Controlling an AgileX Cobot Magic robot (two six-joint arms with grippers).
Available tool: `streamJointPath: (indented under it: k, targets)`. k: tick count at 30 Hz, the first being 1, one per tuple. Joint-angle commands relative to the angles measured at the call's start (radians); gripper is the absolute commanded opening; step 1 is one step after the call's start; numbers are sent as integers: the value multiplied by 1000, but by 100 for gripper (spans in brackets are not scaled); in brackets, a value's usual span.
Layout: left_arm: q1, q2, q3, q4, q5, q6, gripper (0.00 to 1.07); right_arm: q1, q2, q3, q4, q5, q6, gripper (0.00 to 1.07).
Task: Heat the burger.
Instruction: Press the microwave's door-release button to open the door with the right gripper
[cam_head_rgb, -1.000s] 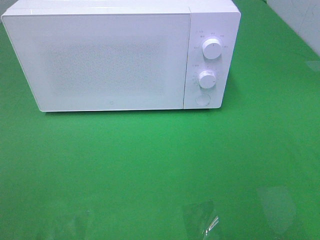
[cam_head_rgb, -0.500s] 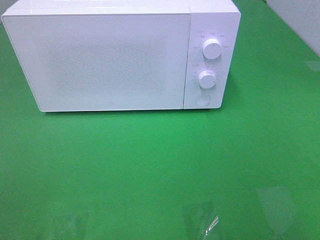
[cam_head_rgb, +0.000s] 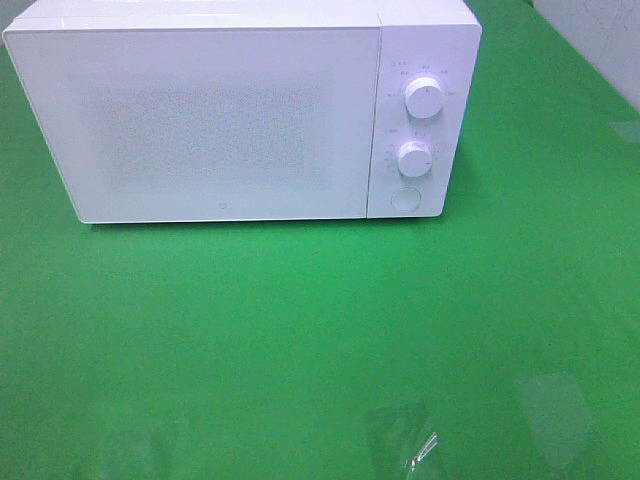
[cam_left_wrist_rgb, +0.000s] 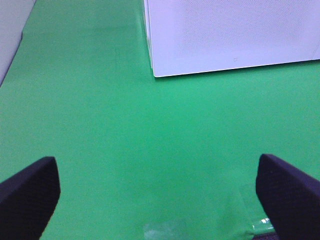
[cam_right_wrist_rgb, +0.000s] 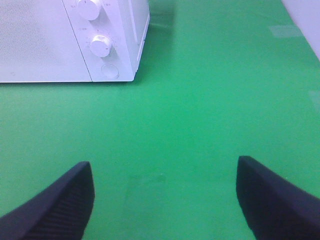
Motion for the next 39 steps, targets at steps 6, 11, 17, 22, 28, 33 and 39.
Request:
streamJointPath:
  k: [6, 11, 17, 22, 28, 33, 39]
  targets:
    - [2, -16, 3, -2, -4, -5, 100, -7, -27, 3, 2, -8, 0, 76]
    - [2, -16, 3, -2, -4, -5, 100, -7, -14, -15, 8, -35, 0, 76]
    - [2, -16, 3, -2, -4, -5, 100, -7, 109, -20, 30, -216, -1, 76]
    - [2, -16, 3, -2, -4, -5, 100, -6, 195, -7, 28, -321, -3, 76]
    - [2, -16, 3, -2, -4, -5, 100, -6, 306, 43, 29, -466, -3, 76]
    - [2, -16, 3, -2, -4, -5, 100, -6, 425, 96, 29, -631, -3, 76]
    - [2, -16, 3, -2, -4, -5, 100, -6, 542, 118, 29, -774, -3, 76]
